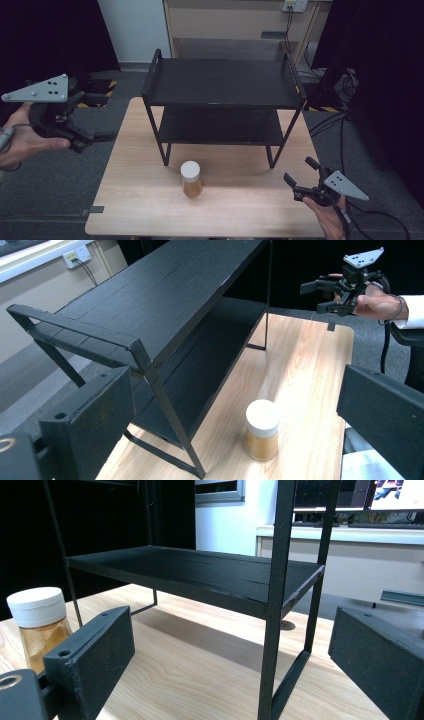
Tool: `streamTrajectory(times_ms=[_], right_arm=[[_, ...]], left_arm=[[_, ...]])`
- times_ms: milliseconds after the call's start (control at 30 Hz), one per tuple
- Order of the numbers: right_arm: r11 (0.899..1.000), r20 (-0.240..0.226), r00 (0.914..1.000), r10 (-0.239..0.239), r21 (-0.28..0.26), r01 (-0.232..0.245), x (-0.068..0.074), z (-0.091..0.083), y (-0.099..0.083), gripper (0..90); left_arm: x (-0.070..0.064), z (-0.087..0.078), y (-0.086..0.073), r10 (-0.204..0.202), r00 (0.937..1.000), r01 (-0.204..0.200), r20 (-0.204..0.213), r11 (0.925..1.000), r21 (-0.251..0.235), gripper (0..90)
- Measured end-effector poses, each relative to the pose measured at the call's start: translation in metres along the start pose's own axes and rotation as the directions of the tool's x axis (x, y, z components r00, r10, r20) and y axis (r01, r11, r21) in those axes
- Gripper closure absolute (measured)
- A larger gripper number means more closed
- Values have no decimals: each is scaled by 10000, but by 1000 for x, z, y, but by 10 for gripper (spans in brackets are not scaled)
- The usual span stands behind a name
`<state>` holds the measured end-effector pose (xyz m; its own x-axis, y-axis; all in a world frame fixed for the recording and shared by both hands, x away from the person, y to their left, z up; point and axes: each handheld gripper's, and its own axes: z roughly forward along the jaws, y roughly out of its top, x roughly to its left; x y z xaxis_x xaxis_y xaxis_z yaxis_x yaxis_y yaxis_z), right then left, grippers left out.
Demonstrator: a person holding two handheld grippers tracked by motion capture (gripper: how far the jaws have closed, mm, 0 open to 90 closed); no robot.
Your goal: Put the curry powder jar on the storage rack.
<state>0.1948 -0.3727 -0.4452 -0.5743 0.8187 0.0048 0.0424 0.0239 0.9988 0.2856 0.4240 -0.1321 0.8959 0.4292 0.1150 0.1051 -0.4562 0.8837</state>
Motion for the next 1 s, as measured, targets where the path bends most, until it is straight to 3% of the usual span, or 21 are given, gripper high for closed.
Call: streamTrajectory(times_ms=[500,1000], right_arm=[[10000,-10,10000,-67,-26,67,0,-1,0,43],[9999,-121,9998,-137,-107,135,0,-1,-1,20]], left_arm=[[3,15,1,72,9997,-82,240,9993,378,10],[9,63,-18,-68,9952,-28,975,9953,973,11]])
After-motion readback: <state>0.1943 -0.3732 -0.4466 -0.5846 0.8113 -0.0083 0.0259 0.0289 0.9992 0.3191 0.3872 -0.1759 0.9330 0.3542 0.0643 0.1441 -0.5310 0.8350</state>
